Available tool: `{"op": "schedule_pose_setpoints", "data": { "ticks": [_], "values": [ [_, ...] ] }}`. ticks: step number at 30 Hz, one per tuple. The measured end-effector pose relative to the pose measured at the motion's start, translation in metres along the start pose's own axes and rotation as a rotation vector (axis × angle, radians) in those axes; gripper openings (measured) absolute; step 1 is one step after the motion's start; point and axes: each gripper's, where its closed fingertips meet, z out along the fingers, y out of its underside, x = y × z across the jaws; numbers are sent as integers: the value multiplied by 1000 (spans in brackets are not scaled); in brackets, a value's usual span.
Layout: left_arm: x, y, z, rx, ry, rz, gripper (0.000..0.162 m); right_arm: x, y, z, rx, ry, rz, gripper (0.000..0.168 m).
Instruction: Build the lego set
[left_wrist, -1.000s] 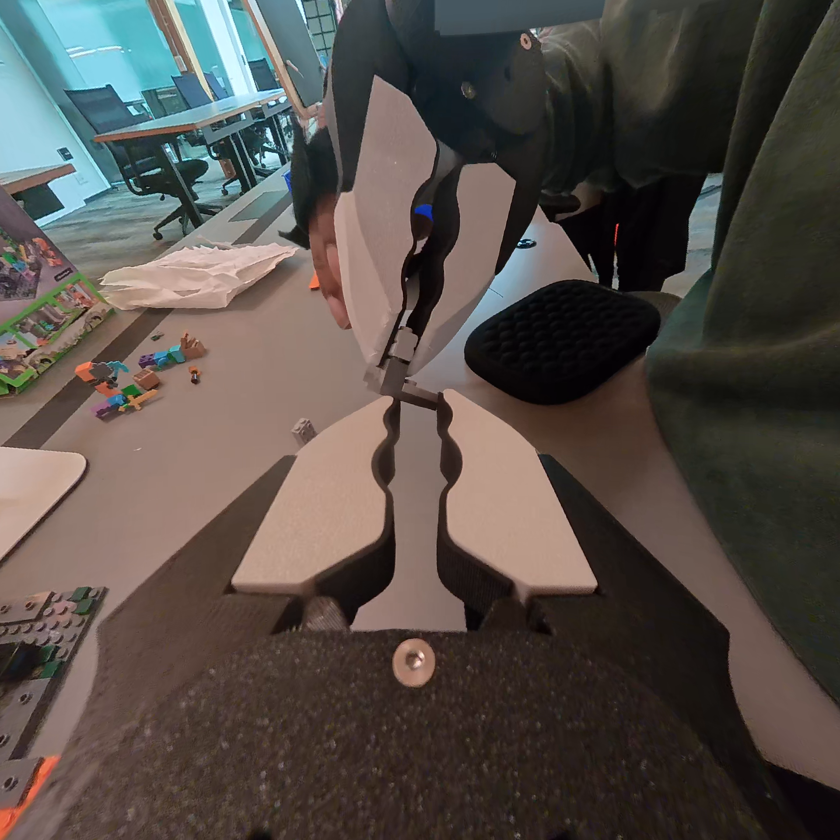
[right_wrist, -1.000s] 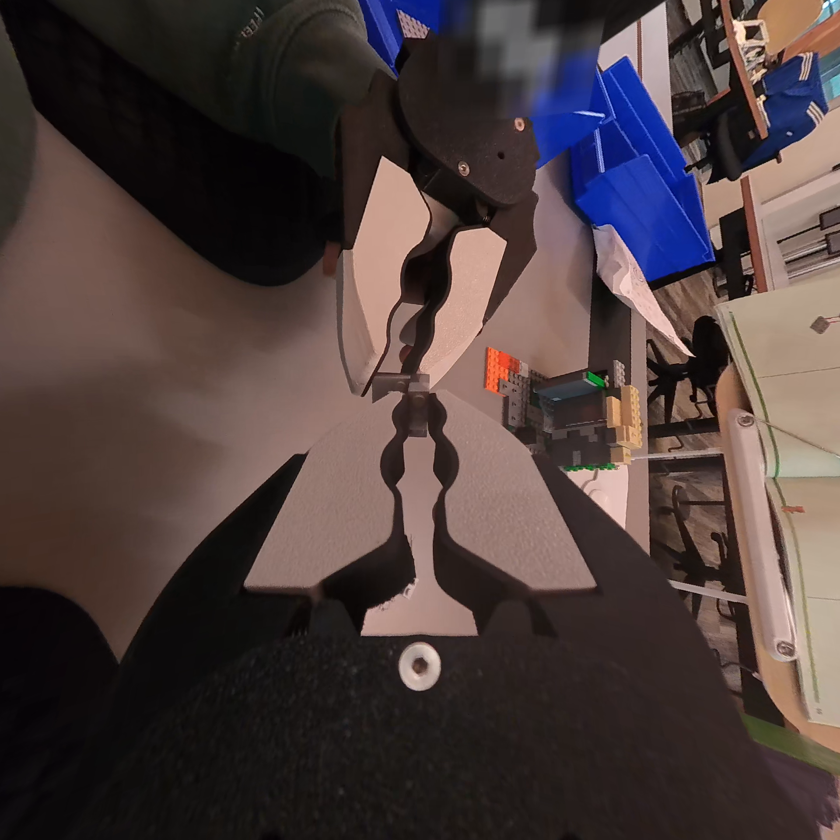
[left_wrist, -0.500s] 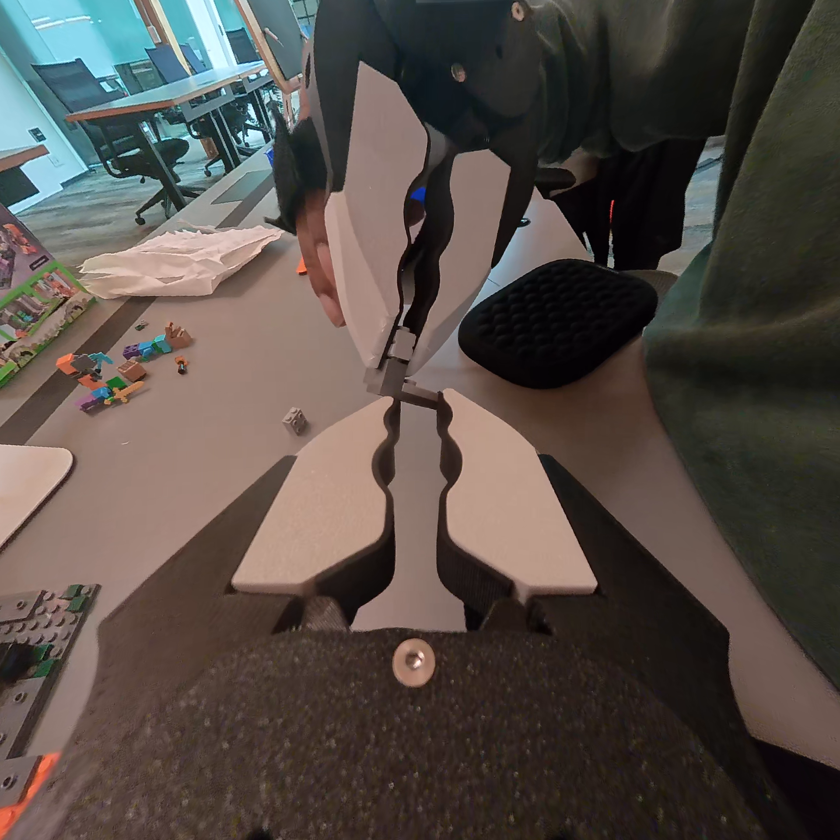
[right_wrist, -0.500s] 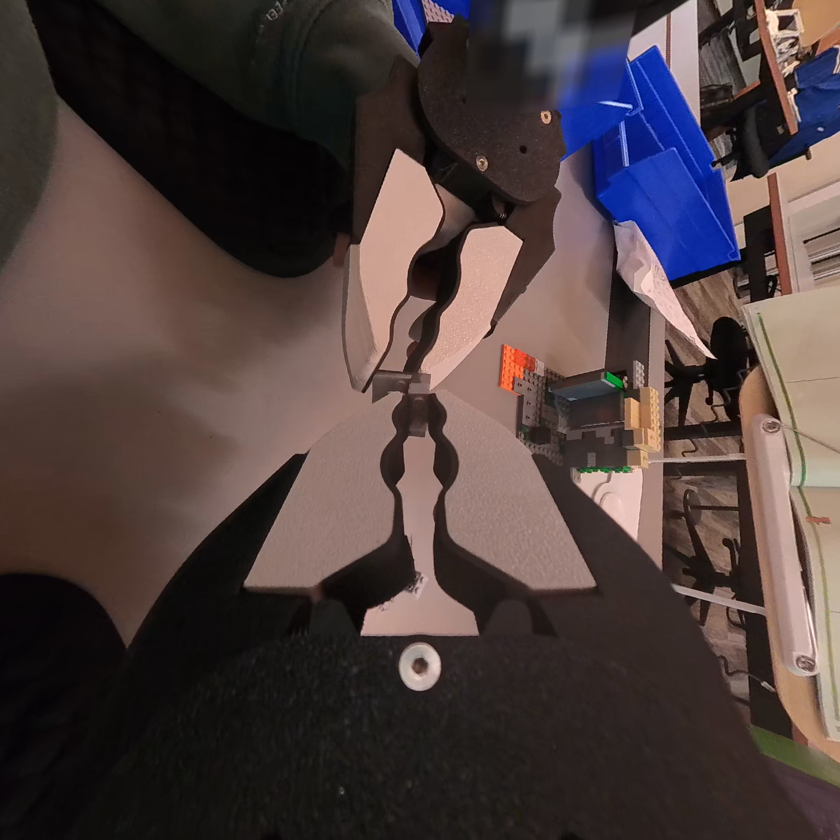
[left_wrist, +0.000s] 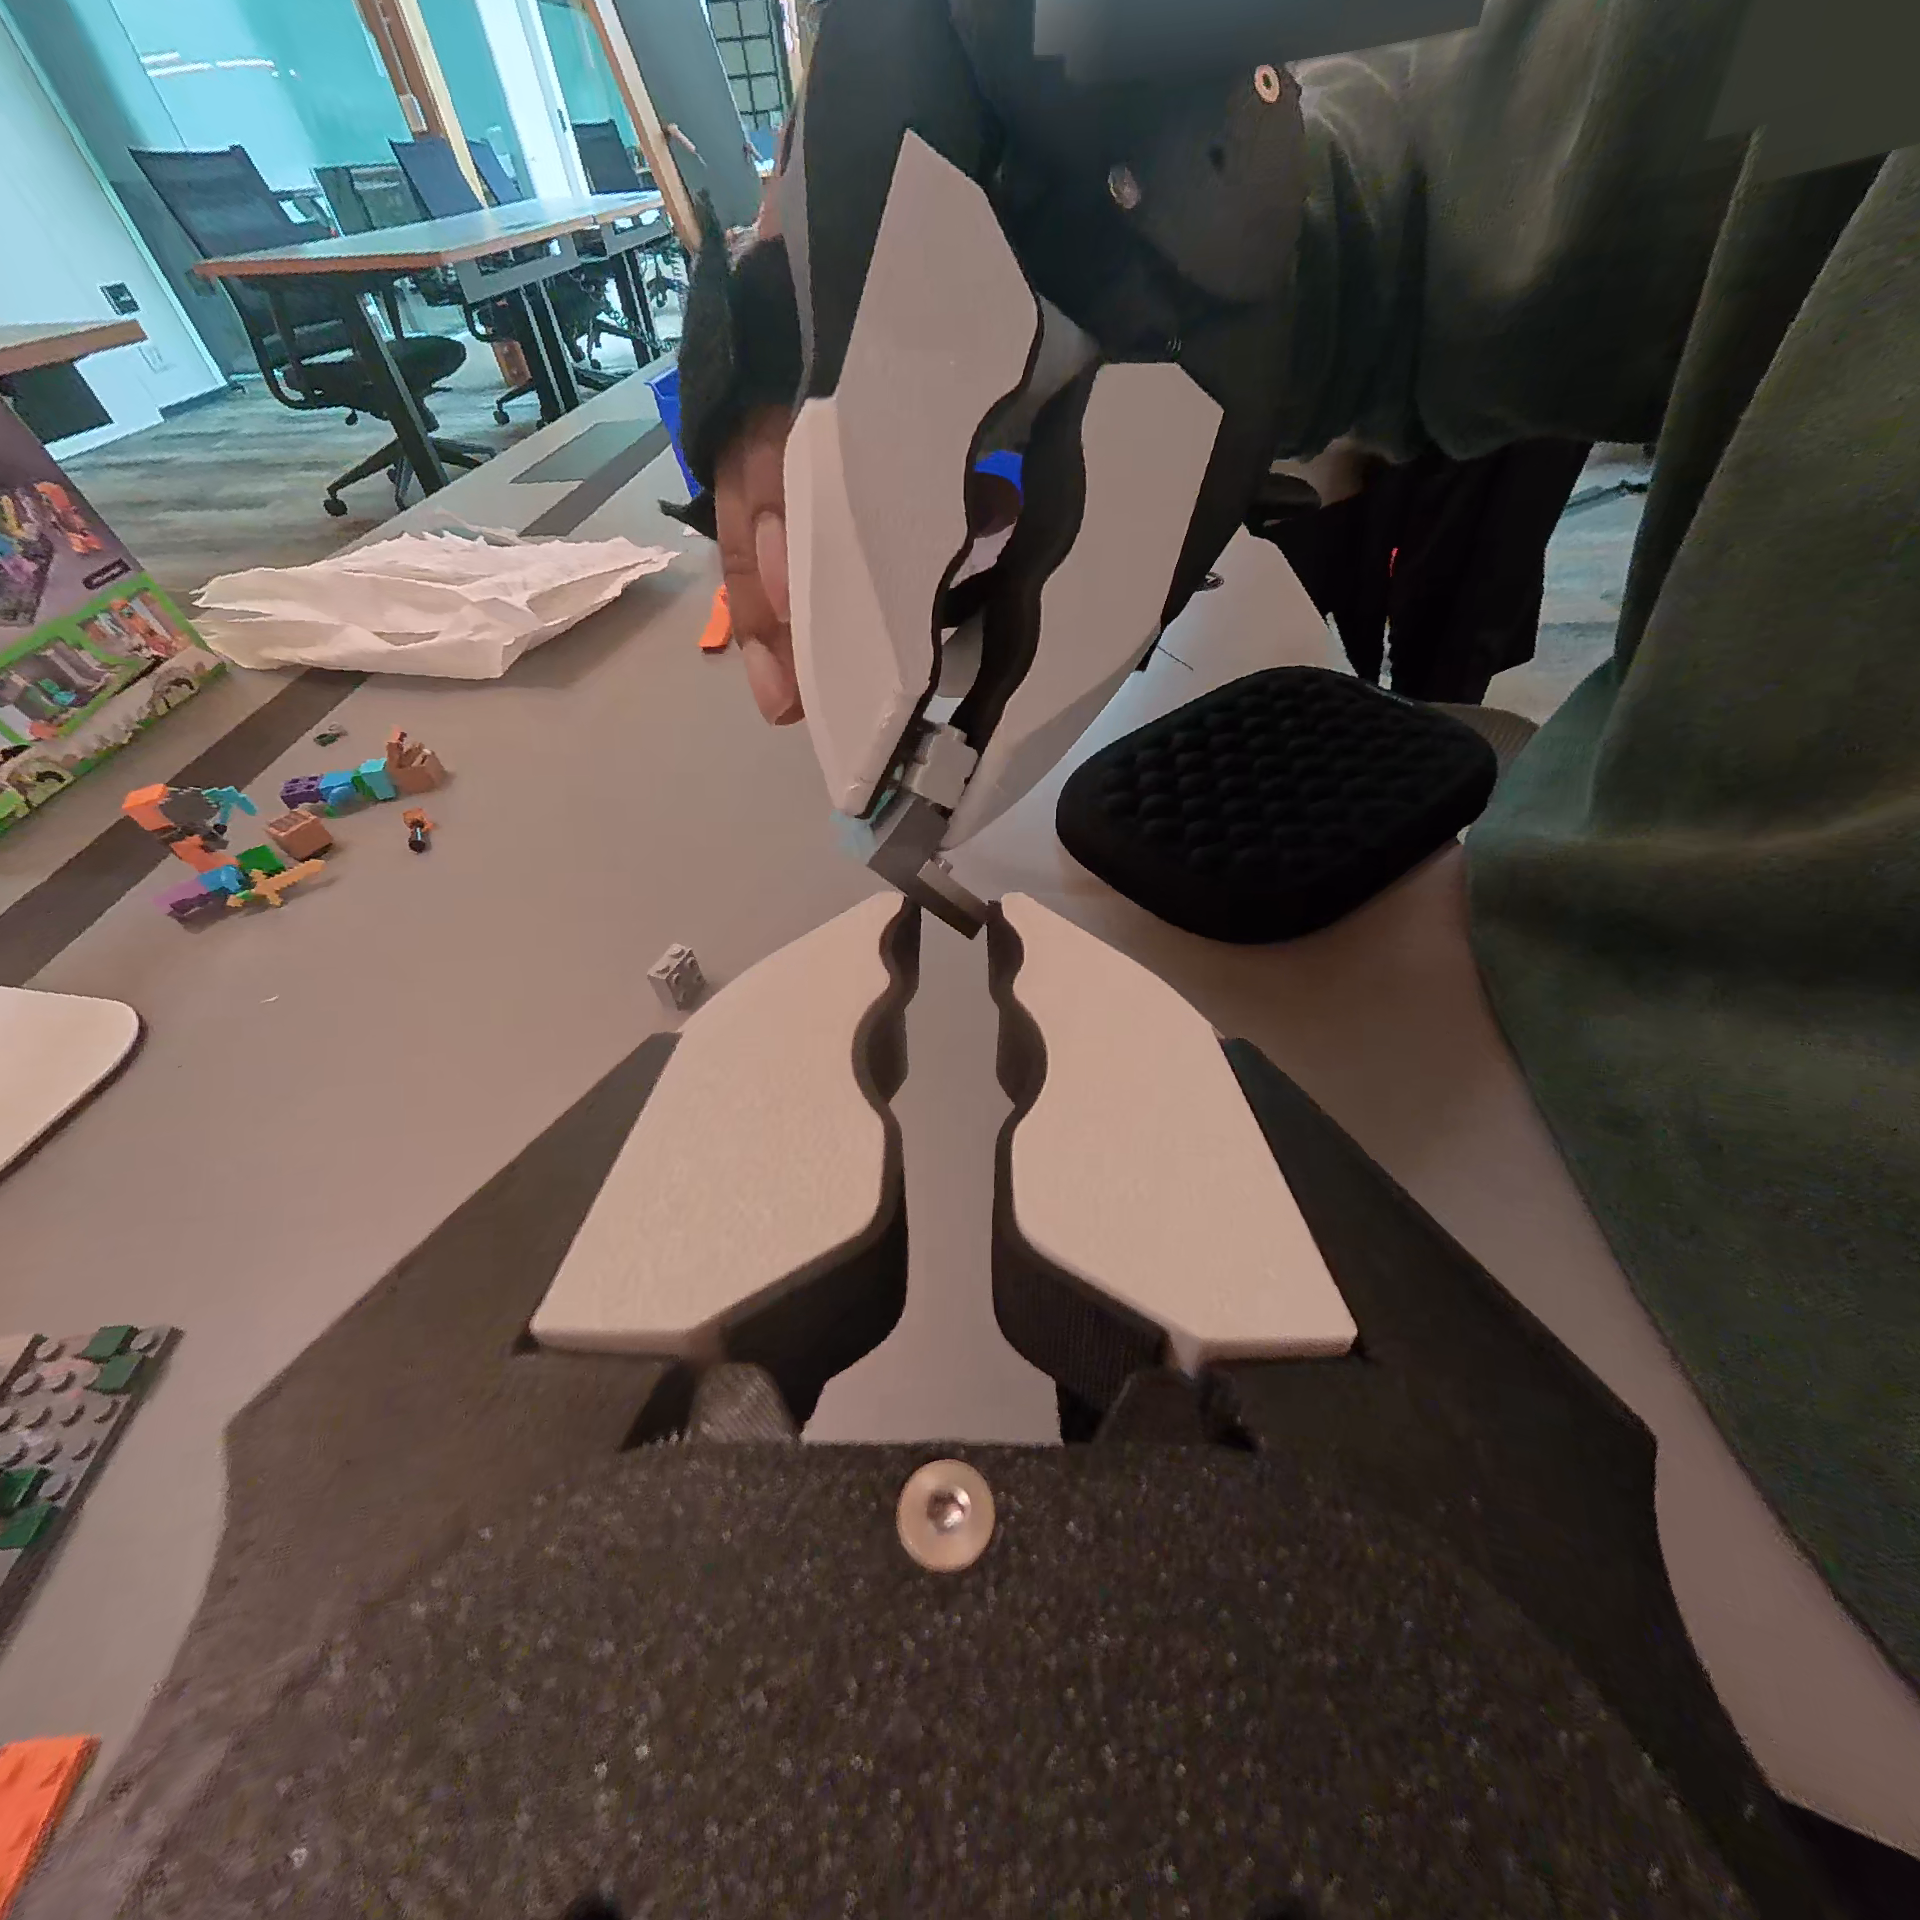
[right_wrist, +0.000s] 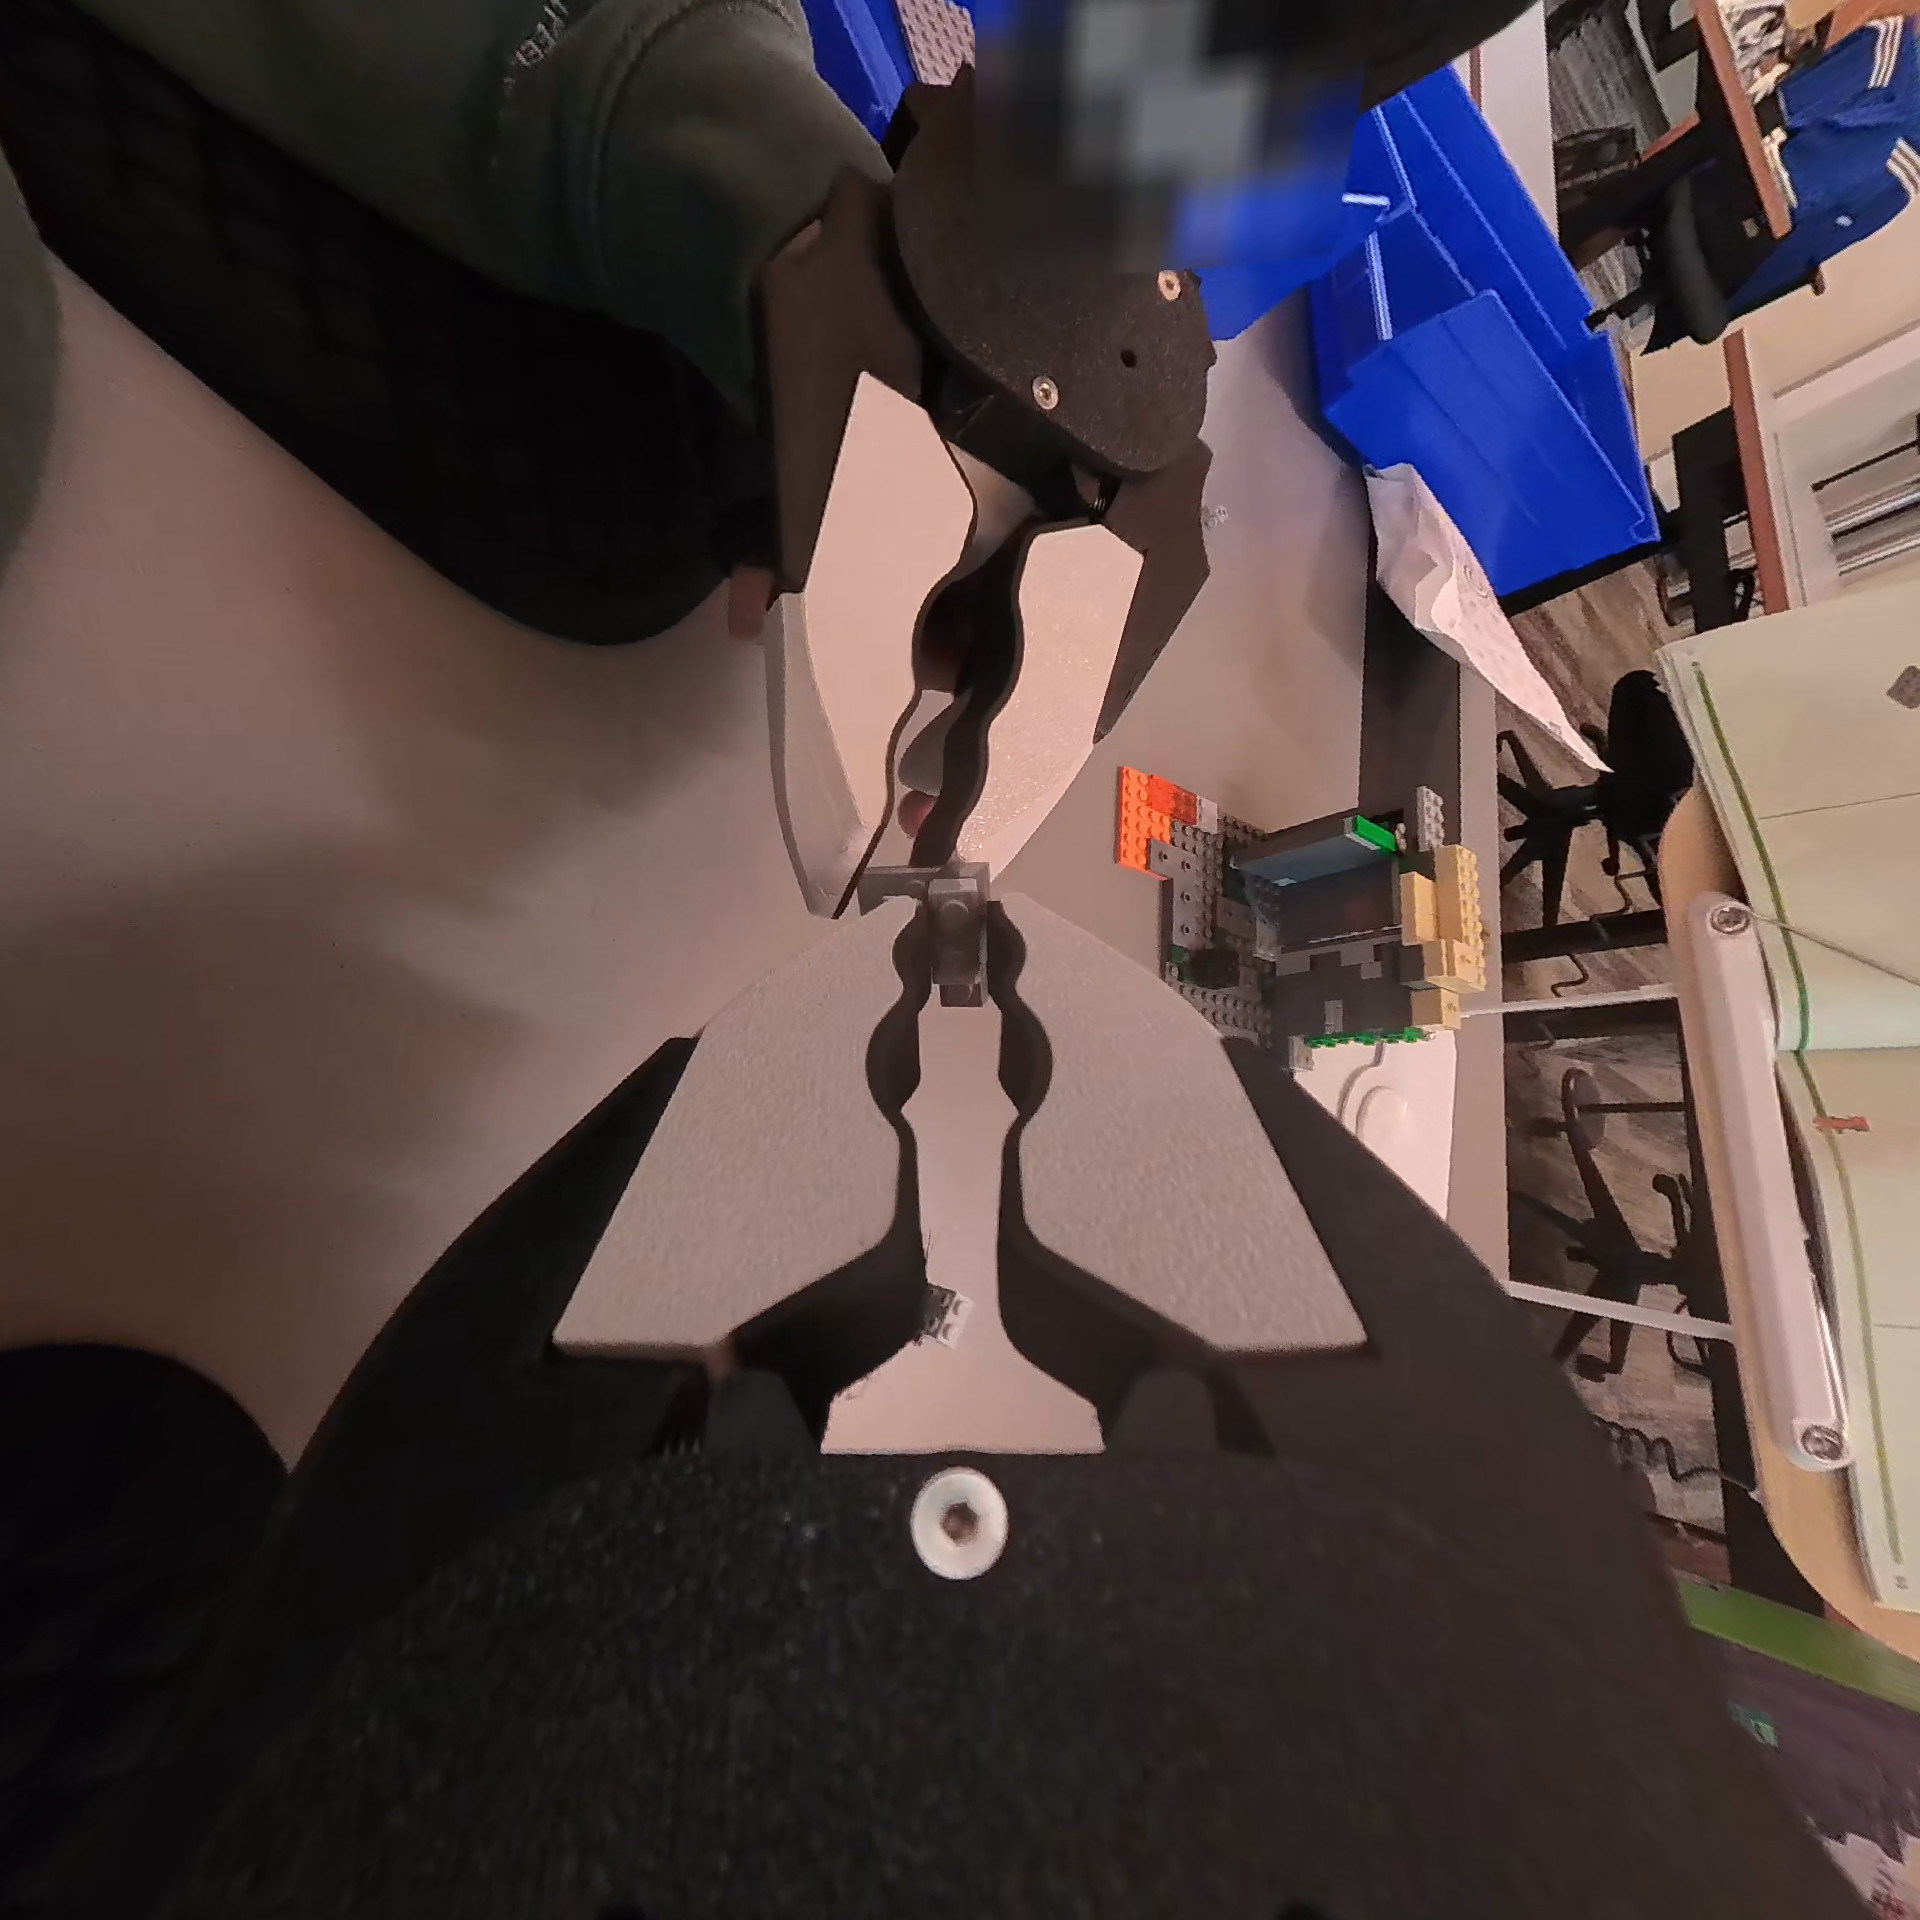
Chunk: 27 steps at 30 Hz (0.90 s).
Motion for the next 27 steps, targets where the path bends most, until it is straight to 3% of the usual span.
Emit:
{"op": "schedule_pose_setpoints", "data": {
  "ticks": [9,21,27],
  "values": [
    [2,-4,-1,49,28,-47,12,2,-3,-1,7,12,-22,9],
    [-6,-9,-2,118,44,-177,36,9,1,-2,-18,74,-57,8],
    [-9,-5,3,109,19,-201,23,5,2,6,-52,70,-109,8]
  ]
}}
